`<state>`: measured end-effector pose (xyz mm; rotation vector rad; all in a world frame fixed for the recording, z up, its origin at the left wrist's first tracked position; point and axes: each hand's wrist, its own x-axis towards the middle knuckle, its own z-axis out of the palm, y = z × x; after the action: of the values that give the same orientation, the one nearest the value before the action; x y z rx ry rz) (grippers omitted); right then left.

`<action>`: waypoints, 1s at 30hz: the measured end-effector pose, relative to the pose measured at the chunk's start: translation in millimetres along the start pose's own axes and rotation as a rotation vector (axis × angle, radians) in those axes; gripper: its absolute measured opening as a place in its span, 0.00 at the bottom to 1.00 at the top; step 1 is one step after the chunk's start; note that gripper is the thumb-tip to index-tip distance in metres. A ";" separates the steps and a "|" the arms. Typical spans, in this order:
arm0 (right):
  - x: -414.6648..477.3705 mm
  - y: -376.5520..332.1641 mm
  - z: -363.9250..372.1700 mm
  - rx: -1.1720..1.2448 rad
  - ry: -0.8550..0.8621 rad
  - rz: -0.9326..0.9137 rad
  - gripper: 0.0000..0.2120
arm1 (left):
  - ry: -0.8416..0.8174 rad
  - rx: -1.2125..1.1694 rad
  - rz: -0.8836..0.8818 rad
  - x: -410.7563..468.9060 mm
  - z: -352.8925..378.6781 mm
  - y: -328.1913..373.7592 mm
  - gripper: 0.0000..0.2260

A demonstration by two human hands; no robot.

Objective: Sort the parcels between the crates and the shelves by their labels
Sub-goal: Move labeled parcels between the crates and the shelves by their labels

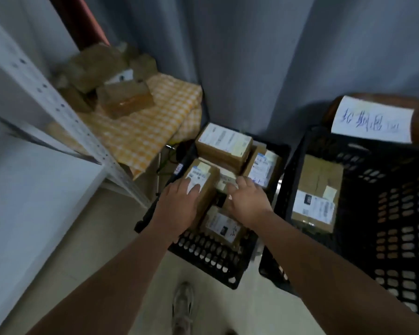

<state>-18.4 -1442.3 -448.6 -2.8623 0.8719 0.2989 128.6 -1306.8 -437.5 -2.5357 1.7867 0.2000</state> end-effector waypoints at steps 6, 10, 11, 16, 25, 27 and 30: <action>-38.1 -28.0 -152.0 -0.030 0.323 -0.198 0.18 | 0.241 0.096 -0.106 -56.1 -135.6 14.1 0.17; -63.8 -80.5 -220.1 0.075 0.465 -0.359 0.15 | 0.367 0.145 -0.186 -117.0 -220.2 0.6 0.17; -70.2 -96.9 -231.8 0.095 0.492 -0.401 0.14 | 0.392 0.160 -0.210 -135.7 -236.5 -4.7 0.17; -103.7 -195.4 -273.3 0.239 0.636 -0.609 0.12 | 0.481 0.219 -0.401 -244.7 -282.6 -42.5 0.18; -199.5 -422.0 -279.2 0.501 0.721 -0.981 0.09 | 0.692 0.234 -0.724 -485.6 -293.5 -103.6 0.11; -226.4 -475.1 -271.8 0.540 0.706 -1.058 0.09 | 0.698 0.263 -0.798 -537.6 -290.9 -117.5 0.10; -263.8 -549.4 -258.4 0.597 0.664 -1.143 0.10 | 0.677 0.278 -0.905 -608.6 -284.4 -139.8 0.09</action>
<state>115.0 -896.2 -99.1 -2.3502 -0.6256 -0.8829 82.8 -718.9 -86.7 -3.0384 0.4671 -0.9313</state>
